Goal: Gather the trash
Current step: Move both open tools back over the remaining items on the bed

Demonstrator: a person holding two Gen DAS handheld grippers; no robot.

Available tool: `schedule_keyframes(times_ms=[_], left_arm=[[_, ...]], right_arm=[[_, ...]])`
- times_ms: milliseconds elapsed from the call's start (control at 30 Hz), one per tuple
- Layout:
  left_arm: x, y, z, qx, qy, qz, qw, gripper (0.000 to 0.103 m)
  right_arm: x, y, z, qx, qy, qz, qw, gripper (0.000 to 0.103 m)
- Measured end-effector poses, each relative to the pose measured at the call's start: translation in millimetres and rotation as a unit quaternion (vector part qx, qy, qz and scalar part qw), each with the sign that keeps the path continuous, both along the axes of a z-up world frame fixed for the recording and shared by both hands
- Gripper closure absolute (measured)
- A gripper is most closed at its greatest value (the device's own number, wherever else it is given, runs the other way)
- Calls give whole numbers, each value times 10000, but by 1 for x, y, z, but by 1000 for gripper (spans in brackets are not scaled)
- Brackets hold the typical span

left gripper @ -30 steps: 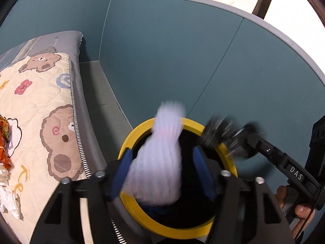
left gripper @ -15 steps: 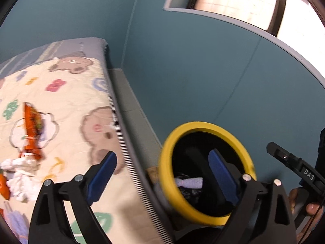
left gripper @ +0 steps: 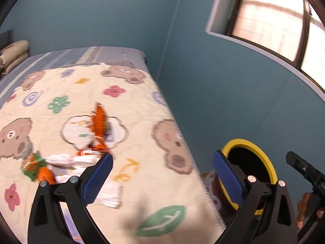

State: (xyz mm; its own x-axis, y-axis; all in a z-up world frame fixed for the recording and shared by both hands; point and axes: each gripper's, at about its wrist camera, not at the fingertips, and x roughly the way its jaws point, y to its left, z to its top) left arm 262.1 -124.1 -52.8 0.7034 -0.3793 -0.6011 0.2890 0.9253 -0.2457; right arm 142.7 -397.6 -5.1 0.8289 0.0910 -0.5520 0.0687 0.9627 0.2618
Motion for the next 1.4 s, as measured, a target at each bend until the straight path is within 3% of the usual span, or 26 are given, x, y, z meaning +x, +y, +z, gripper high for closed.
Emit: schedule_keyframes(times_ms=[400, 600, 967, 1400], left_arm=[[13, 96, -10, 294, 39, 817, 9962, 8], [26, 148, -30, 357, 269, 1250, 9912, 8], [49, 218, -74, 241, 770, 1848, 9795, 8], [72, 255, -117, 10, 1257, 2208, 9672, 8]], right_arm=[[36, 92, 2, -156, 108, 1020, 9946, 23], [57, 136, -11, -323, 266, 1407, 9892, 20], [98, 210, -57, -762, 692, 2002, 9743, 18], [138, 259, -120, -1245, 1141, 2324, 9578, 18]])
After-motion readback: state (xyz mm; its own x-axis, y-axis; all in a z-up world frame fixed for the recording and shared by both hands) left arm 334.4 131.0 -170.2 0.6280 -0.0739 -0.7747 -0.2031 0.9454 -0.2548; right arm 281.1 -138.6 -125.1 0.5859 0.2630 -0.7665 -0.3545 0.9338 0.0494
